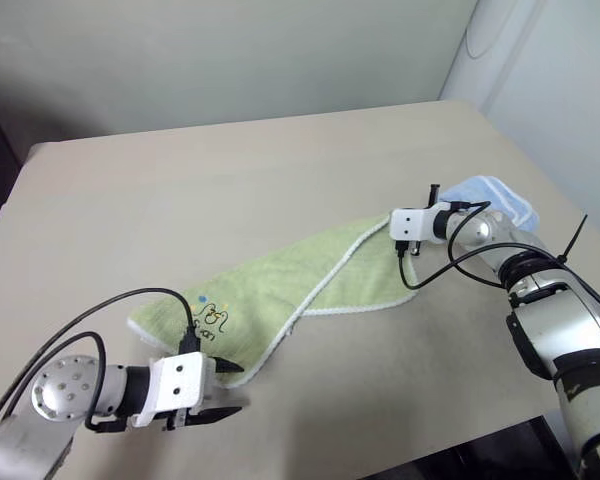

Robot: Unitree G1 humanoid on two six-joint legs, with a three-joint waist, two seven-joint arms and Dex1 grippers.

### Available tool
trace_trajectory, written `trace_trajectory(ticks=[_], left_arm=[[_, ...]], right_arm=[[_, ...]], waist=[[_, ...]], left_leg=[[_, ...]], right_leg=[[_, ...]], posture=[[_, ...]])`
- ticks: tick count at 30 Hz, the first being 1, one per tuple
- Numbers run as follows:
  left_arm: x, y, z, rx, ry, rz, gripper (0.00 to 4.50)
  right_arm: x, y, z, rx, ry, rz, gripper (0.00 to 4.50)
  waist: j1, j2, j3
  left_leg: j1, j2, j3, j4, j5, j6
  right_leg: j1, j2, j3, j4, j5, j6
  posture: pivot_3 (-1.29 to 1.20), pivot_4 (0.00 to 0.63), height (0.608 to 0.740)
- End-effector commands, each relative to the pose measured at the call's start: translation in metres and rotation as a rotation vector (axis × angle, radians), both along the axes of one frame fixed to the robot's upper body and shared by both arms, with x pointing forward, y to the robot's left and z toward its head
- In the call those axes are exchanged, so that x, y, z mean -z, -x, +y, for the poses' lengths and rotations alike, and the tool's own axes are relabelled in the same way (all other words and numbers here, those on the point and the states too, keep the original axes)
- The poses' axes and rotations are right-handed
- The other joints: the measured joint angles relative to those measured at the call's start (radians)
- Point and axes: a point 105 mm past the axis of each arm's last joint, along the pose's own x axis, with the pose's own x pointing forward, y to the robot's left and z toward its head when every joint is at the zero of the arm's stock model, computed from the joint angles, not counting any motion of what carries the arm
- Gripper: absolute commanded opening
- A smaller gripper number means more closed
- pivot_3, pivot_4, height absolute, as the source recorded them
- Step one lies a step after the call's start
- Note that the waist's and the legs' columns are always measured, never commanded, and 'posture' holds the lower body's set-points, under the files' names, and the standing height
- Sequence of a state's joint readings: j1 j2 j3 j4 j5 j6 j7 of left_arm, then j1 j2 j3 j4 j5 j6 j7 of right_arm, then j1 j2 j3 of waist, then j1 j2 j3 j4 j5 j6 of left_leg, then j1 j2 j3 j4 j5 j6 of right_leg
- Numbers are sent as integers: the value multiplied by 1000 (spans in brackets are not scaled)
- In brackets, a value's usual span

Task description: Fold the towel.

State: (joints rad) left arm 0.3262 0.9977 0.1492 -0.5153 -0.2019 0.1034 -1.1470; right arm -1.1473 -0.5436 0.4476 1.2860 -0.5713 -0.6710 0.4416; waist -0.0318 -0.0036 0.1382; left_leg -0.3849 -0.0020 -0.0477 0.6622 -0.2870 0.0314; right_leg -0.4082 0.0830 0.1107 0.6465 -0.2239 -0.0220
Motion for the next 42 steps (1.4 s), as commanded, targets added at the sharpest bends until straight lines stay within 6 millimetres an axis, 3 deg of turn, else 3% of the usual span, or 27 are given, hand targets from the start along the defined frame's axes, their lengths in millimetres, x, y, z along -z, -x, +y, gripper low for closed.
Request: trace_trajectory(ticks=[1, 14, 17, 23, 30, 35, 39, 42], left_arm=[[1, -5, 3, -10, -12, -37, 2709], [17, -8, 11, -36, -30, -27, 2709], [18, -9, 12, -41, -23, -29, 2098], [19, -10, 15, -47, -20, -43, 42], [15, -14, 17, -85, 13, -67, 13], [-9, -26, 14, -189, 159, -112, 13], [-58, -49, 20, -354, 400, -203, 13], [-81, -56, 27, -424, 502, -234, 13]], right_arm=[[-16, -1, 1, -18, -40, -44, 0], [-21, -1, 1, -24, -42, -60, 0], [-21, -1, 0, -19, -42, -63, 0], [-22, -1, 2, -22, -48, -68, 0], [-22, -2, 4, -25, -53, -70, 0], [-25, -2, 5, -24, -58, -78, 0], [-29, -3, 0, -13, -72, -75, 0], [-32, -3, -7, 9, -74, -80, 0]], waist=[[0, 0, 0], [2, 1, -1], [4, 2, -1], [11, 3, -1], [10, 3, -1], [9, 3, -1], [8, 3, -1], [5, 3, -1]], left_leg=[[0, 0, 0, 0, 0, 0], [0, 0, 0, 0, 0, 0], [0, 0, 0, 1, 0, 0], [1, 0, 0, 2, 0, 1], [1, 0, 0, 1, 0, 1], [1, 0, 0, 1, 0, 1], [0, 0, 0, 1, 0, 0], [0, 0, 0, 1, 1, -1]], right_leg=[[0, 0, 0, 0, 0, 0], [1, 0, 0, 0, 0, 0], [1, 0, 0, 0, 0, 0], [2, -1, 0, 0, 0, 0], [1, -1, 0, 1, 0, 0], [1, -1, 0, 1, 0, 0], [1, 0, 0, 0, 0, 0], [1, 0, 0, 0, 0, 0]], posture=[[0, 150, 740], [0, 150, 740], [0, 150, 740], [0, 150, 740], [0, 150, 740], [0, 150, 740], [0, 150, 740], [0, 150, 740]])
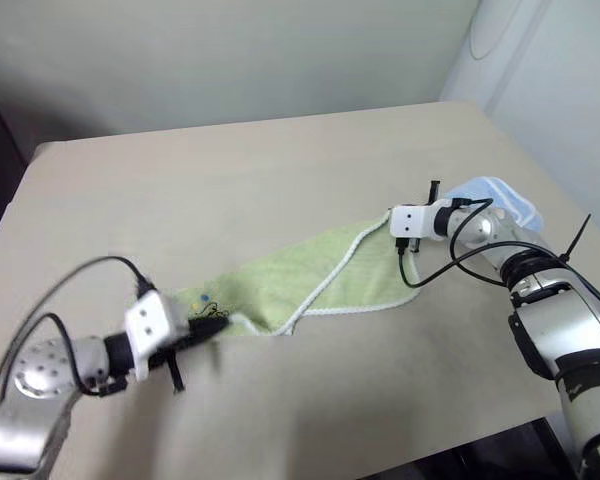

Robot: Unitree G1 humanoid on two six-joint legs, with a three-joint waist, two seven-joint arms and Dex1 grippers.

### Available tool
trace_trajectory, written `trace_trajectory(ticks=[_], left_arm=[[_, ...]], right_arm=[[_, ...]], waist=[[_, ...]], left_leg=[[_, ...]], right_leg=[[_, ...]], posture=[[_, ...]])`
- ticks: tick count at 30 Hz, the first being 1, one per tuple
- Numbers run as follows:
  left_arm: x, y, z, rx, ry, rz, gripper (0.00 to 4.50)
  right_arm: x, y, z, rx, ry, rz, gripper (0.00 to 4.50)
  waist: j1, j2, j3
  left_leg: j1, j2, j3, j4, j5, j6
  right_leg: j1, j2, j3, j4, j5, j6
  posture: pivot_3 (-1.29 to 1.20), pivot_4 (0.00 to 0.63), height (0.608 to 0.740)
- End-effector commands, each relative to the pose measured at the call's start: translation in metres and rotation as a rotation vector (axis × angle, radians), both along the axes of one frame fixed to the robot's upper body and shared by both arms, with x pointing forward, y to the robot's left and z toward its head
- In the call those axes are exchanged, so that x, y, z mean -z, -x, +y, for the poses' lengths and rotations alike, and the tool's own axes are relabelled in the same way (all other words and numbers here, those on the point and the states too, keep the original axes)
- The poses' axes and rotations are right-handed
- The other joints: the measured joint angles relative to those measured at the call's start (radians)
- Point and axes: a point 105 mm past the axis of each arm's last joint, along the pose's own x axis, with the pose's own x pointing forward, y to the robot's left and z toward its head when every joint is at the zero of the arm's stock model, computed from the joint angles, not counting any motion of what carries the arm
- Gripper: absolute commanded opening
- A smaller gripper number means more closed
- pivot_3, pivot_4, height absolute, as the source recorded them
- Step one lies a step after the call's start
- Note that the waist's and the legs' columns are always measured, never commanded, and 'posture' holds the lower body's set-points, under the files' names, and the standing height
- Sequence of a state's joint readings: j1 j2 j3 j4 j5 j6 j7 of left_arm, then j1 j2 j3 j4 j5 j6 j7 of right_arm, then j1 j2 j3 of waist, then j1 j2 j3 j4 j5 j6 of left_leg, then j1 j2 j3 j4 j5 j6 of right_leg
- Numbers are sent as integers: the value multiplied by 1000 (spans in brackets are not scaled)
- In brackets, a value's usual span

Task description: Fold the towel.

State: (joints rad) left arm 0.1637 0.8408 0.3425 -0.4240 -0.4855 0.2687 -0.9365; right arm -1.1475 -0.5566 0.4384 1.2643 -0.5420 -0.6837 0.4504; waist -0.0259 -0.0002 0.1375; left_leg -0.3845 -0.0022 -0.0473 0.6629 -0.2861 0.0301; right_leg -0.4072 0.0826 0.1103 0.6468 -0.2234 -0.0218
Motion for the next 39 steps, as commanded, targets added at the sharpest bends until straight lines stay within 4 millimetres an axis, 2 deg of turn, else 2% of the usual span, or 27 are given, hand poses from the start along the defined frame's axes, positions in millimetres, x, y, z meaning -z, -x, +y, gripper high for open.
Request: trace_trajectory(ticks=[1, 3, 7, 15, 18, 21, 24, 27, 30, 34, 39], left_arm=[[-28, -4, 5, -65, 116, -56, 13], [-41, -7, 9, -100, 174, -89, 13], [-66, -20, 15, -163, 278, -164, 13], [-133, -77, 36, -312, 499, -374, 13], [-164, -95, 40, -321, 555, -454, 13], [-187, -99, 42, -287, 566, -508, 13], [-198, -91, 49, -264, 573, -527, 13], [-202, -77, 57, -245, 582, -530, 13], [-190, -55, 61, -226, 585, -467, 13], [-171, -25, 59, -204, 584, -373, 13], [-133, 11, 46, -159, 545, -187, 13]], right_arm=[[-27, -4, -10, 34, -66, -56, 0], [-34, -5, -16, 52, -92, -63, 0], [-54, -8, -28, 104, -153, -104, 0], [-111, -16, -44, 201, -214, -235, 0], [-141, -18, -47, 231, -217, -317, 0], [-171, -13, -52, 237, -250, -379, 0], [-191, -6, -59, 225, -302, -392, 0], [-200, 2, -63, 189, -344, -374, 0], [-197, 13, -65, 108, -383, -286, 0], [-176, 30, -62, -30, -390, -103, 0], [-127, 65, -60, -184, -352, 240, 0]], waist=[[-3, 0, 0], [-3, 0, 0], [-2, 0, 0], [-5, 0, 0], [-7, 0, 0], [-13, 0, 0], [-19, 0, 0], [-24, 0, 0], [-31, 0, 0], [-39, -1, 0], [-41, -2, 0]], left_leg=[[0, 0, 0, 0, 2, -3], [0, 0, 0, -1, 5, -9], [0, 0, 0, -1, 6, -10], [0, 0, 0, 0, 7, -12], [0, 0, 0, 0, 8, -13], [-5, 0, 0, -1, 8, -13], [-9, 0, 0, -2, 9, -14], [-13, 0, 0, -4, 9, -15], [-16, 0, 1, -2, 12, -19], [-17, 0, 1, -3, 13, -22], [-16, 0, 1, 0, 13, -22]], right_leg=[[0, 0, 0, 0, 0, 0], [0, 0, 0, -1, 0, 0], [0, 0, 0, -1, 0, 0], [0, 0, 0, 0, 0, 0], [-1, 0, 0, -1, 0, 0], [-6, 0, 0, -1, 0, 0], [-11, 0, 0, -1, 0, 0], [-15, 0, 1, -1, 0, 0], [-20, 0, 1, -1, 0, -1], [-21, 1, 1, -2, -2, -2], [-18, 1, 1, -2, -3, -2]], posture=[[0, 150, 740], [0, 150, 740], [0, 150, 740], [0, 150, 740], [0, 150, 740], [0, 150, 740], [0, 150, 740], [0, 150, 740], [0, 150, 740], [0, 150, 740], [0, 150, 740]])
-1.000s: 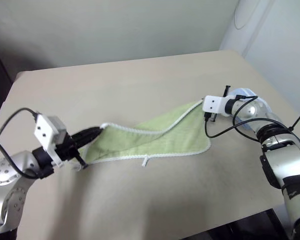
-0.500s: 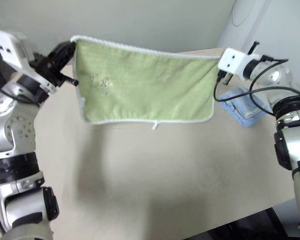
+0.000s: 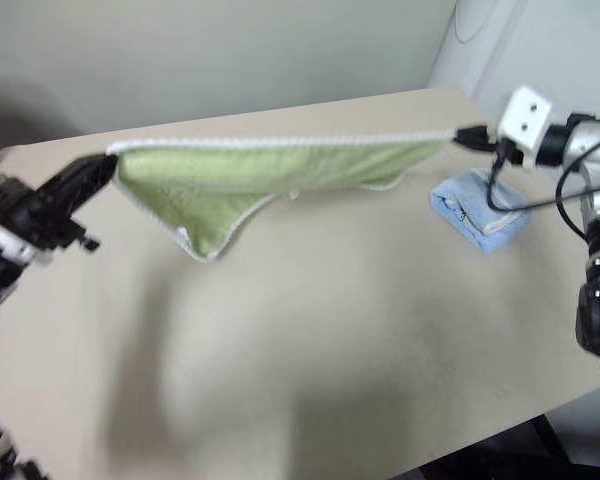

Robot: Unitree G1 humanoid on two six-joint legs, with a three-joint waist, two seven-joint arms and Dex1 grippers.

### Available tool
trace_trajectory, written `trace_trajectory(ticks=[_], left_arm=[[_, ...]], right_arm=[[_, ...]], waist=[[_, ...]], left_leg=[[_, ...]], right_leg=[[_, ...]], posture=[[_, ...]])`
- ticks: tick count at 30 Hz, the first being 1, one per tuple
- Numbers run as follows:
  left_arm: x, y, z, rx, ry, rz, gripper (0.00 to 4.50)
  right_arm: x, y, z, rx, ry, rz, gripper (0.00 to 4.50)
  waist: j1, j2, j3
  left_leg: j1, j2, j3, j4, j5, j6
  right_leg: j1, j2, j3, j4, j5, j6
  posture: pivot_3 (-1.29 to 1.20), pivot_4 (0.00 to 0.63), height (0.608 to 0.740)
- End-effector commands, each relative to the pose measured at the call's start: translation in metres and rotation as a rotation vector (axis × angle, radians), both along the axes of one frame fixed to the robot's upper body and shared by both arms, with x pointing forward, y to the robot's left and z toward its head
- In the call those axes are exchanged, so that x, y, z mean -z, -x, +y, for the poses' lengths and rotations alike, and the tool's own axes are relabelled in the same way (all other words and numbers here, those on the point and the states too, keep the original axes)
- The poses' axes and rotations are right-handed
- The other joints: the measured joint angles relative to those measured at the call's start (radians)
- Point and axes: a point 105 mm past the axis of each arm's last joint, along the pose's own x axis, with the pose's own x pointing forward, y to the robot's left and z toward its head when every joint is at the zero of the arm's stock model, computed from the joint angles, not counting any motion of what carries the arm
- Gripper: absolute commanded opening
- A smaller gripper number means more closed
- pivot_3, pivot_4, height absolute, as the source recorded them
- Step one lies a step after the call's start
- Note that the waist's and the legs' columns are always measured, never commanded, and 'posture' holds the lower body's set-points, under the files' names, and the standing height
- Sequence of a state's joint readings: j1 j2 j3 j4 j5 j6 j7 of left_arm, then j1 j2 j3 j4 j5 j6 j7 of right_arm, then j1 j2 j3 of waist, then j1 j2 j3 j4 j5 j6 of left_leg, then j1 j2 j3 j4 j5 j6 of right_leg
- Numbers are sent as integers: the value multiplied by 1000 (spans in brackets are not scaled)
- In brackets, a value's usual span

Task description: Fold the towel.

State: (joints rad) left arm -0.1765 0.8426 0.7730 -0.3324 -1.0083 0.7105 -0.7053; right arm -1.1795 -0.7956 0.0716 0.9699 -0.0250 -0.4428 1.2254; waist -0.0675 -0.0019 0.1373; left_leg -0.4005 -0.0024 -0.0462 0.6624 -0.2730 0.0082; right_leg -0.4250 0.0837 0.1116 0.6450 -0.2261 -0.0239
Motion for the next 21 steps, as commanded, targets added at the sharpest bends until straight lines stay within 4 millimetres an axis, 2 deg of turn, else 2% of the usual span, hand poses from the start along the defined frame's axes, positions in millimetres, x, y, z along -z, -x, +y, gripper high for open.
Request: trace_trajectory(ticks=[1, 5, 8, 11, 13, 16, 21], left_arm=[[10, 29, -12, 71, -24, 53, 13], [51, 51, -26, 118, -77, 222, 13], [74, 61, -29, 121, -111, 309, 13], [93, 70, -33, 128, -141, 390, 13], [100, 72, -34, 127, -157, 413, 13], [111, 72, -33, 119, -158, 448, 13], [116, 64, -30, 97, -154, 438, 13]], right_arm=[[6, 32, -1, -133, -5, 142, 0], [47, 64, -7, -195, 65, 381, 0], [60, 74, -12, -192, 93, 465, 0], [68, 78, -16, -173, 129, 512, 0], [71, 78, -17, -167, 146, 524, 0], [80, 73, -14, -167, 164, 524, 0], [82, 59, -8, -151, 184, 472, 0]], waist=[[1, 0, 0], [3, 0, 1], [3, 0, 2], [3, 1, 2], [4, 0, 2], [9, 0, 2], [15, 1, 1]], left_leg=[[0, 0, 0, 0, 0, 0], [3, 0, 0, 2, 0, 0], [20, 0, 0, 0, -2, 4], [37, 0, 0, 0, -10, 18], [42, 0, 1, 1, -11, 20], [43, -1, 1, 3, -13, 21], [39, -1, 2, 2, -11, 13]], right_leg=[[1, 0, 0, 0, 0, 0], [5, 0, 0, 0, -1, 1], [20, 0, 0, 1, -1, 0], [36, 1, 1, 0, -3, -4], [41, 1, 1, -1, -4, -5], [43, 0, 1, -1, -5, -2], [38, 0, 1, 1, -5, 1]], posture=[[0, 150, 740], [0, 150, 740], [0, 150, 740], [0, 150, 740], [0, 150, 740], [0, 150, 740], [0, 150, 740]])
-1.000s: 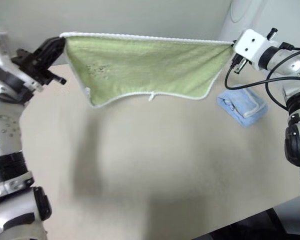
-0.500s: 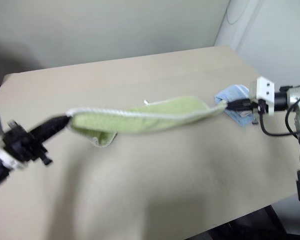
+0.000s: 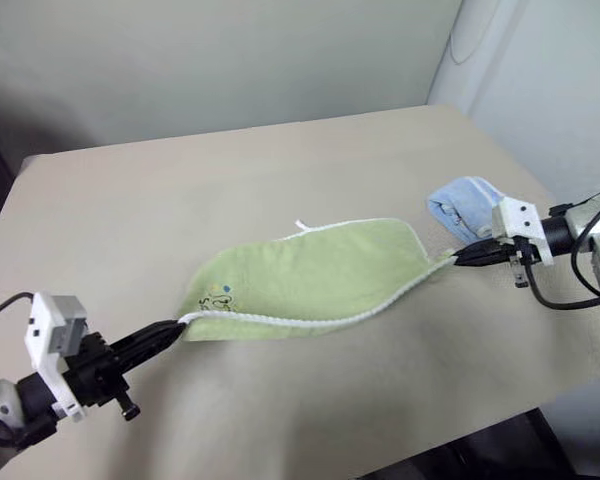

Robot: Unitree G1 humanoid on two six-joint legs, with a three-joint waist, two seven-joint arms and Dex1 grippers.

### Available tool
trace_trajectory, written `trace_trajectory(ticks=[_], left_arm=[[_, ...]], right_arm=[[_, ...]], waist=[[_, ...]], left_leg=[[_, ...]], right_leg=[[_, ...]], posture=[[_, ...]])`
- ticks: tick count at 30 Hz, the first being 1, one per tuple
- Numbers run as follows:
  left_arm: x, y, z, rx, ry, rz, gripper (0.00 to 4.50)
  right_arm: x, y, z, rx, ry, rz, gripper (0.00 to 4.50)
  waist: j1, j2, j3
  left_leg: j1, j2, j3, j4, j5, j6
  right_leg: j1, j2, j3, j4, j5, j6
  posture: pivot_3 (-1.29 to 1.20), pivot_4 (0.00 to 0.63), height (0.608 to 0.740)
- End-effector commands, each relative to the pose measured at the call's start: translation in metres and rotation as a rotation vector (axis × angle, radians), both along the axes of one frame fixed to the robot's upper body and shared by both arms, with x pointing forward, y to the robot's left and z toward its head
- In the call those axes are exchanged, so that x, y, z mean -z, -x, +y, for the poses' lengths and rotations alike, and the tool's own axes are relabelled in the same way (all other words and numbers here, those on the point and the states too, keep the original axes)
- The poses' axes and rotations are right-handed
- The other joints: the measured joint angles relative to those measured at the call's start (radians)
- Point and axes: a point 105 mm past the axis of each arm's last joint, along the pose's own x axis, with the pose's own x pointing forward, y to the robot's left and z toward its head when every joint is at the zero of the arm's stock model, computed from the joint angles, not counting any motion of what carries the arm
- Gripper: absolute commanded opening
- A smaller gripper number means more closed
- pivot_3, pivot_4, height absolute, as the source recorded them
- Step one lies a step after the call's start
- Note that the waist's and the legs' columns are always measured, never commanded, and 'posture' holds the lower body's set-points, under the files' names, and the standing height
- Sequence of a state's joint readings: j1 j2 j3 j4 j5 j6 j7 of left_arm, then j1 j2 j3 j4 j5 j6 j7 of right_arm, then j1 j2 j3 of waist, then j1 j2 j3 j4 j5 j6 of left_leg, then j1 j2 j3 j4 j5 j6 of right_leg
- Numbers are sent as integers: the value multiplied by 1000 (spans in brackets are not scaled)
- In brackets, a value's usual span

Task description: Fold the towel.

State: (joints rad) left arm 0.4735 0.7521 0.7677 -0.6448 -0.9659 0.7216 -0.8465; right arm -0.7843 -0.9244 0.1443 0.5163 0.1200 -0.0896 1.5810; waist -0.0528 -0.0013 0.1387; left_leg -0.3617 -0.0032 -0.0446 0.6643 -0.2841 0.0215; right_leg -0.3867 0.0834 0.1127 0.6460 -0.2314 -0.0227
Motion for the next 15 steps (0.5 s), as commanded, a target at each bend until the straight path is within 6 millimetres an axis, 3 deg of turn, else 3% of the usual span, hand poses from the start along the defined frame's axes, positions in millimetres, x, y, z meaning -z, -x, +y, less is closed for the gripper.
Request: trace_trajectory(ticks=[1, 8, 15], left_arm=[[-5, -9, 3, -24, -13, -62, 13], [-22, -52, 20, -95, 34, -162, 13], [-17, -112, 44, -251, -7, -207, 13]], right_arm=[[-14, -10, 4, -7, 17, -85, 0], [-14, -45, 15, 34, 62, -149, 0], [-23, -86, 24, 192, 106, -287, 0]], waist=[[3, 0, 0], [8, 1, 0], [12, 1, 0]], left_leg=[[-2, 0, 0, 0, 0, 0], [-4, 0, -2, -1, 1, -2], [-6, 0, -3, -2, 1, -2]], right_leg=[[-3, 0, 0, 1, 0, 0], [-6, 1, -1, 4, 2, -1], [-9, 0, -1, 5, 4, -2]], posture=[[0, 150, 740], [0, 150, 740], [0, 150, 740]])
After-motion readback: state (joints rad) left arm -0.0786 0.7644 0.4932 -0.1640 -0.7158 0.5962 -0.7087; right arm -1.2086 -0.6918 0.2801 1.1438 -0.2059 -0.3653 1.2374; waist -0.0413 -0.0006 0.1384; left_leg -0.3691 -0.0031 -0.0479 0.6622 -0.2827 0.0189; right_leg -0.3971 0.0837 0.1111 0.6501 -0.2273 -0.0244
